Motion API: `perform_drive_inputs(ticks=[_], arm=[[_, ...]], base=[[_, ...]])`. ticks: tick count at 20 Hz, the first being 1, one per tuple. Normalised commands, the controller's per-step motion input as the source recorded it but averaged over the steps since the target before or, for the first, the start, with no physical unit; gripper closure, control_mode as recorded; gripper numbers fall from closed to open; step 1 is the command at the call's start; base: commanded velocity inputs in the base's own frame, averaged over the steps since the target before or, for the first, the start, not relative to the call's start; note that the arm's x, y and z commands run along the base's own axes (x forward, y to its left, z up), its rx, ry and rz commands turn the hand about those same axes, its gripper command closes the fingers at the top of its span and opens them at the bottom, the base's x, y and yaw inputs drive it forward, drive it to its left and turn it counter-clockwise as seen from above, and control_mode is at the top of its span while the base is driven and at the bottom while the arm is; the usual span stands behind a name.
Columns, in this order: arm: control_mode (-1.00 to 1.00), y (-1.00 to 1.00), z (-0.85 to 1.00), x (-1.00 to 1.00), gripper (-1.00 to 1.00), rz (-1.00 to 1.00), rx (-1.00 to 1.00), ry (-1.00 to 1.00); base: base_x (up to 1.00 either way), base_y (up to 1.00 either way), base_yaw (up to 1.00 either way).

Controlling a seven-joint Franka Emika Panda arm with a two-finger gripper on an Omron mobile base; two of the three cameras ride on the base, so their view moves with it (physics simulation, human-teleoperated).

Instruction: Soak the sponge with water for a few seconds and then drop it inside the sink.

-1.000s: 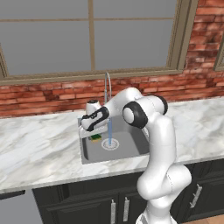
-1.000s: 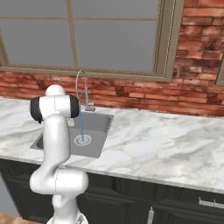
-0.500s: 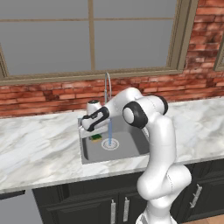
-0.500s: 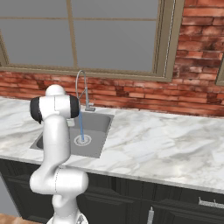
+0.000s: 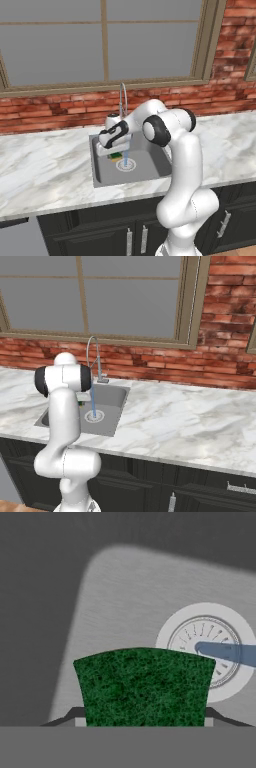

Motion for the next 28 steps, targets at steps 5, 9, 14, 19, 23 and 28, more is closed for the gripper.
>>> perform_drive_inputs(ticks=[5, 9, 14, 19, 23, 28], arm=[[-1.00, -0.01, -0.28, 0.00, 1.00, 0.00, 0.00, 0.00], [-1.00, 0.00, -0.45, 0.00, 1.00, 0.00, 0.00, 0.00], [-1.00, -0.01, -0.48, 0.00, 1.00, -0.01, 0.00, 0.00], [-1.00, -0.01, -0.66, -0.08, 1.00, 0.00, 0.00, 0.00], [-1.00, -0.02, -0.51, -0.20, 1.00, 0.00, 0.00, 0.00], [-1.00, -0.24, 0.02, -0.06, 1.00, -0.05, 0.00, 0.00]], base=[[0.00, 0.00, 0.00], [0.00, 0.00, 0.00], [0.00, 0.00, 0.00], [0.00, 0.00, 0.00], [0.00, 0.00, 0.00], [0.00, 0.00, 0.00]])
